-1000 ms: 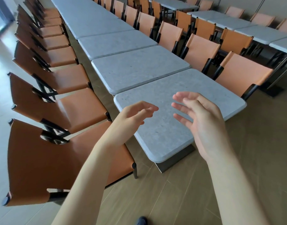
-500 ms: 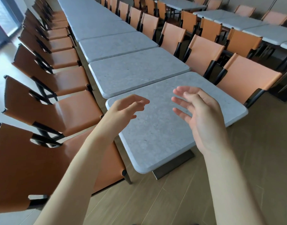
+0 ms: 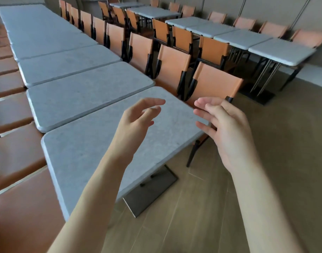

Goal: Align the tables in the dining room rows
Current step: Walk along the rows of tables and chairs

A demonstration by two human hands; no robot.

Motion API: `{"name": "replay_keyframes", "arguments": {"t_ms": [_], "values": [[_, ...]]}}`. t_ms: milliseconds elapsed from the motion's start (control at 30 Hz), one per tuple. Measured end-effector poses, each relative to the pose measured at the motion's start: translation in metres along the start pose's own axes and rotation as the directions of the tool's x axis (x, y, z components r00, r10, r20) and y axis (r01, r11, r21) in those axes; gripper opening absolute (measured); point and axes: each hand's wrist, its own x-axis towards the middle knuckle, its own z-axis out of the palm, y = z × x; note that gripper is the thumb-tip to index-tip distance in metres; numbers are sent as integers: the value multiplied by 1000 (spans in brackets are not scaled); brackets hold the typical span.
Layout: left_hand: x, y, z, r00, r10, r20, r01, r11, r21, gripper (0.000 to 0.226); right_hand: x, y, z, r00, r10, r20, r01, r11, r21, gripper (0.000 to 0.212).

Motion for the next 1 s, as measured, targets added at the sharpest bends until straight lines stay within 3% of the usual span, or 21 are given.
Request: {"name": "replay_keyframes", "arguments": {"t_ms": [133, 300, 567, 1000], "values": [[26, 2, 65, 996, -18, 87, 19, 1000, -2, 25, 24, -1, -69, 997, 20, -72, -19, 1000, 15, 17], [74, 8, 114, 998, -24, 54, 24, 1000, -16, 21, 59, -2, -131, 989, 44, -138, -37, 998, 50, 23], [158, -4, 191, 996, 9, 85, -11, 1000, 14, 23, 145, 8, -179, 993, 36, -111, -37, 999, -1, 23], [364, -28, 310, 993, -28, 117, 32, 999, -38, 24, 372, 10, -256, 996, 66, -53, -71, 993, -97, 23]]}}
